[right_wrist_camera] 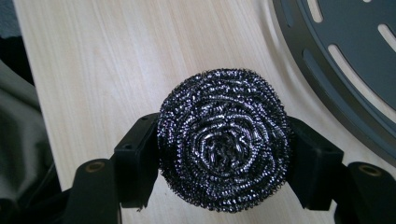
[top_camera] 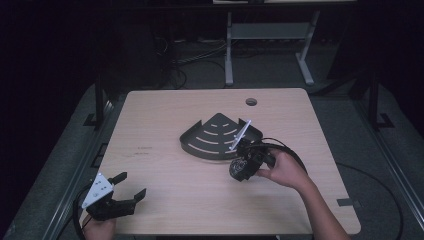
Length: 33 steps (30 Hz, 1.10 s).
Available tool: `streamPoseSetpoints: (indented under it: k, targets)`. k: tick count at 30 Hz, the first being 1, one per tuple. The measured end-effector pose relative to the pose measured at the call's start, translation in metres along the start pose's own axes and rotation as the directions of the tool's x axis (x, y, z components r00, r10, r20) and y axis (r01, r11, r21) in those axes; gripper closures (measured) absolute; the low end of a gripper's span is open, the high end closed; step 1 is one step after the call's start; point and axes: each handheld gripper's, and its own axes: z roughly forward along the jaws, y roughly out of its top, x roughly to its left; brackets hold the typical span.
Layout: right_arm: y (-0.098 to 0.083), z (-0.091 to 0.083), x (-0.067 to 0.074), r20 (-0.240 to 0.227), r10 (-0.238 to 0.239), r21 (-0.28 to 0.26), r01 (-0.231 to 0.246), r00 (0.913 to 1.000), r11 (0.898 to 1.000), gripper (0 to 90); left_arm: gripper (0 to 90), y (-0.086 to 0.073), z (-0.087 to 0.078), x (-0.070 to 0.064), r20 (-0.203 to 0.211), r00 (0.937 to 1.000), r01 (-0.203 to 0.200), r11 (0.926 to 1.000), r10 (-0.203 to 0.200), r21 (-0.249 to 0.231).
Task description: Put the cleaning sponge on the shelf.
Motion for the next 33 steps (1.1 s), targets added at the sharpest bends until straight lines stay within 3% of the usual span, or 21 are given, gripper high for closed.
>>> streamPoseSetpoints:
  k: [7, 33]
  targets:
    - [0.005, -0.004, -0.003, 0.004, -0.003, 0.007, 0.003, 1.0000, 1.000, 33.5, 13.4, 0.000, 0.001, 0.000, 0.005, 1.0000, 0.002, 1.0000, -0.002, 0.002]
    - [0.051, -0.010, -0.012, 0.002, -0.049, 0.035, 0.048, 0.9988, 0.998, 33.6, 13.4, 0.000, 0.001, 0.000, -0.001, 1.0000, 0.000, 1.0000, 0.000, 0.001]
